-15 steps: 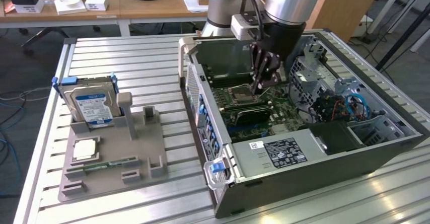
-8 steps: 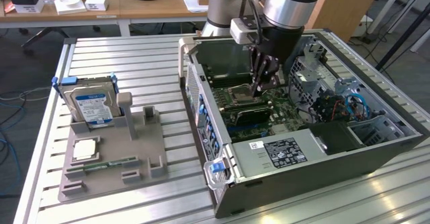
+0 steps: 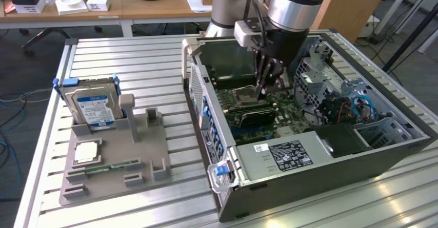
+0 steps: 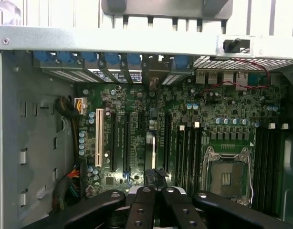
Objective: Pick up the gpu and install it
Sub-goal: 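Press down on the gpu until it lock into place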
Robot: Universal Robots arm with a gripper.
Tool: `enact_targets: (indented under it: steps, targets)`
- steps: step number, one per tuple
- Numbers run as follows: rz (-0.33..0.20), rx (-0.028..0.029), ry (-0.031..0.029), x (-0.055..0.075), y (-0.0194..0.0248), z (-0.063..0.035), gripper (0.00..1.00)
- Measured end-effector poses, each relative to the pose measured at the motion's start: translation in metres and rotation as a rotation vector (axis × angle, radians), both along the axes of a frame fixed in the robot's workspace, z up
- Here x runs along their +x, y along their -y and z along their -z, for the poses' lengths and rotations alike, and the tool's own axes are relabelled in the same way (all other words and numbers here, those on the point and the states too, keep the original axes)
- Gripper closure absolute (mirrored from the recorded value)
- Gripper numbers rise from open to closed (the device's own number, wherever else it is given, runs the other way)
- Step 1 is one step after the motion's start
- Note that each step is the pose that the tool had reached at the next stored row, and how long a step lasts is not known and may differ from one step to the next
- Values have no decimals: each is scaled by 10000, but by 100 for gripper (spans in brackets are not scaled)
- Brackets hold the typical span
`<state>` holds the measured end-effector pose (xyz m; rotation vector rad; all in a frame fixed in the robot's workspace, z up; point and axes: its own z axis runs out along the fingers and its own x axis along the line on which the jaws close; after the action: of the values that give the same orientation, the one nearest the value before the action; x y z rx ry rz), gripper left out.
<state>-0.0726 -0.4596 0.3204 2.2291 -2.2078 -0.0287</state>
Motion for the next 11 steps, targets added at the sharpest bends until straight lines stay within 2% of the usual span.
enact_targets:
  steps: [11]
  targets:
    - [0,1,0,0,0,61,90]
